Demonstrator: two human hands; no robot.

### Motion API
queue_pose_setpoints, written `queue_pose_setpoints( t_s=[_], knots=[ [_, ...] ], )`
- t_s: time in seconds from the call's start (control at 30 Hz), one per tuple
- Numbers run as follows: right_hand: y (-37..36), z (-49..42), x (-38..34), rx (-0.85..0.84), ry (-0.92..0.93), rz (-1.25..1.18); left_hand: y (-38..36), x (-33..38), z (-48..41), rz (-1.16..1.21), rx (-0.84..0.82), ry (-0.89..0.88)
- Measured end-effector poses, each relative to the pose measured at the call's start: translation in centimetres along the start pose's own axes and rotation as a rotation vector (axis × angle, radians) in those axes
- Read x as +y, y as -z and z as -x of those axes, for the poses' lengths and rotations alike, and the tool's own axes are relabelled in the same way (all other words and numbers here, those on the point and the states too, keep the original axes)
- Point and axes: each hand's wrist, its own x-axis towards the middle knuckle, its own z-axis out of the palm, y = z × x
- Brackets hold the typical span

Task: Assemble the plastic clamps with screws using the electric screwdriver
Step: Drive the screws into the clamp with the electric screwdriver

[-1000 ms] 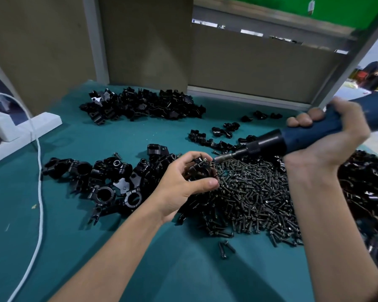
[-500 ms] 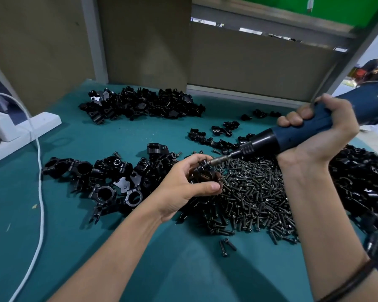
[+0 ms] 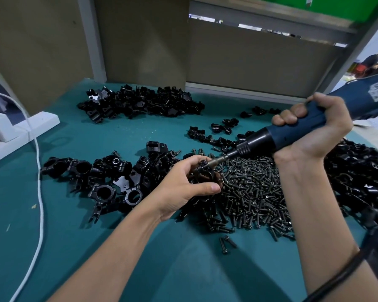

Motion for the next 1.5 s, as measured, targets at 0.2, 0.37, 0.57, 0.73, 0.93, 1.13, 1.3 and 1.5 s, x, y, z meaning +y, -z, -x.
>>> queue_pose_setpoints(
  t_s=[0.2,0.37,0.57,0.73,0.93,1.13,1.3,1.5],
  knots=[
    [0.1,0.0,0.1,0.003,-0.013,-0.003,-0.2,0.1,0.0,0.027,-0.007,0.029],
    [0.0,-0.1,0.4,-0.002,-0.012,-0.017,-0.2,0.1,0.2,0.034,0.009,0.038],
    [-0.4,-0.7,1.0,-0.021,-0.042,-0.012,0.0,0.3,0.2,0.092,0.022,0.037],
    [-0.7,-1.3,1.4,-0.045,-0.060,0.012,-0.1,0.3,0.1,0.098,0.043,0.037],
    [-1.2,-1.8,1.9,-0.051,-0.096,0.024,0.0,0.2,0.2,0.084,0.082,0.026],
    [-1.7,-2.0,2.0,-0.079,-0.098,0.030,0.0,0.3,0.0,0.058,0.095,-0.006],
    [-1.7,-1.9,2.0,-0.077,-0.107,0.036,-0.1,0.2,0.1,0.039,0.106,-0.018],
    [-1.7,-1.9,2.0,-0.076,-0.099,0.032,-0.2,0.3,0.1,0.013,0.107,-0.031]
  ],
)
